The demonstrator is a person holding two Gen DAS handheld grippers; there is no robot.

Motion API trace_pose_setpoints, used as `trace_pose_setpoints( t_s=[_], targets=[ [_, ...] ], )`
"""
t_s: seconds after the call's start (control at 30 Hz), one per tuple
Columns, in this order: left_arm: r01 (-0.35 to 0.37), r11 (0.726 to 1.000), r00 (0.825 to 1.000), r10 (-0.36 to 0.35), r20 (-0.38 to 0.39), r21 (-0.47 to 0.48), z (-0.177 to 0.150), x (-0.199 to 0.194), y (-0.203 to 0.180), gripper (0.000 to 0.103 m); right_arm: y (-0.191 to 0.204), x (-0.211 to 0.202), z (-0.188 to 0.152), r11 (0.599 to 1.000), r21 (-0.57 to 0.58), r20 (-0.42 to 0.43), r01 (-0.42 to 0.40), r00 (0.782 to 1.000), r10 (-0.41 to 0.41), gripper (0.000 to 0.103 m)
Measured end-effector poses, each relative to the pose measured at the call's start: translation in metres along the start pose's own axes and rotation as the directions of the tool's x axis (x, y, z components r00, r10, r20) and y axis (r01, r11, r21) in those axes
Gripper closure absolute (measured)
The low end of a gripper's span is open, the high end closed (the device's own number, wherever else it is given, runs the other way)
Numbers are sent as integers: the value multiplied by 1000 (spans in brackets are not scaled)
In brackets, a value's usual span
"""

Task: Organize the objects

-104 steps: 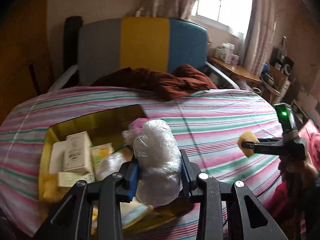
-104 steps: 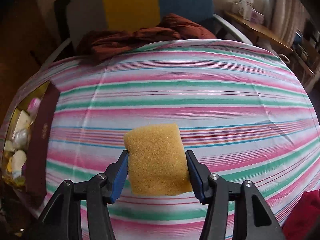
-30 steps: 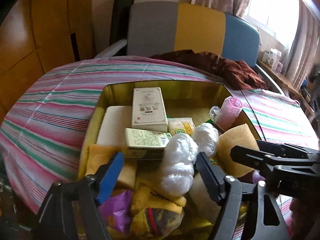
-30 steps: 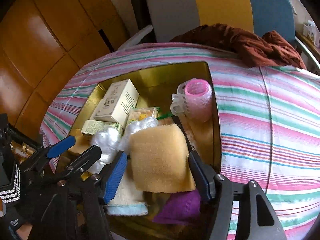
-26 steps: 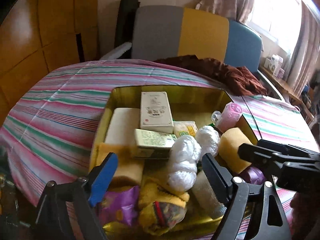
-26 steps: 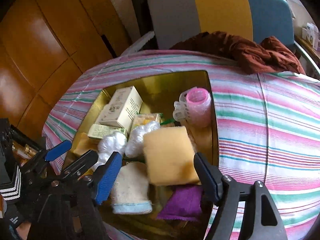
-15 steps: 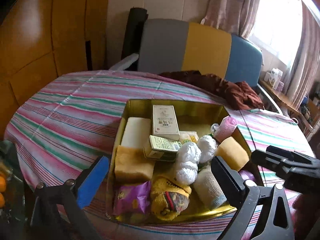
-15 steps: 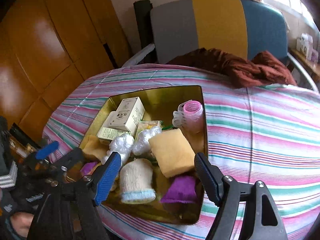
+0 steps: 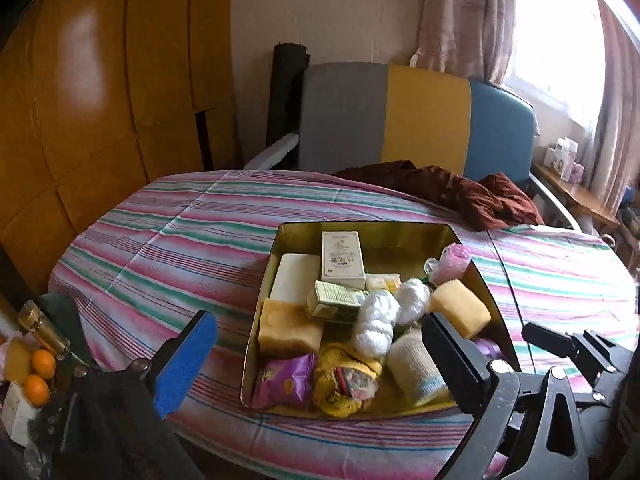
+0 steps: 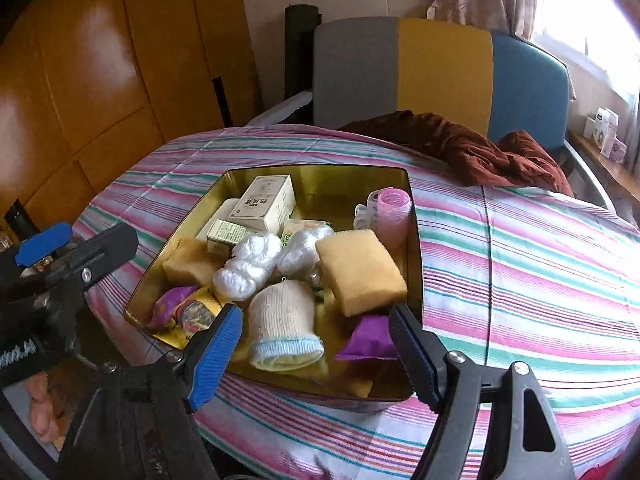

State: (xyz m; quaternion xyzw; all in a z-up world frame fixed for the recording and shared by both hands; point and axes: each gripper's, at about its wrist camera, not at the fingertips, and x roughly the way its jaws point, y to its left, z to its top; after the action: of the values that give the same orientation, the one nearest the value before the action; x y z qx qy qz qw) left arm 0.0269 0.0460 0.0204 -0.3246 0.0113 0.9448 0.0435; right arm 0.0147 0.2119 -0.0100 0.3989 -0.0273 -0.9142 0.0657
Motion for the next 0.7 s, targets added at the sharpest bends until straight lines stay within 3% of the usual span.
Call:
trace_pose_setpoints(
  t_s=[0.13,0.7],
  targets=[
    [38,999,999,-38,-8,-15,-2,-2,1,0,0,-3,0,1000,6,7,1,1000,-1,26],
    [50,999,999,-50,-15,-7,-7,2,-3,1,4,1,-3,1000,-3,-11,1,1000,-1,26]
  ],
)
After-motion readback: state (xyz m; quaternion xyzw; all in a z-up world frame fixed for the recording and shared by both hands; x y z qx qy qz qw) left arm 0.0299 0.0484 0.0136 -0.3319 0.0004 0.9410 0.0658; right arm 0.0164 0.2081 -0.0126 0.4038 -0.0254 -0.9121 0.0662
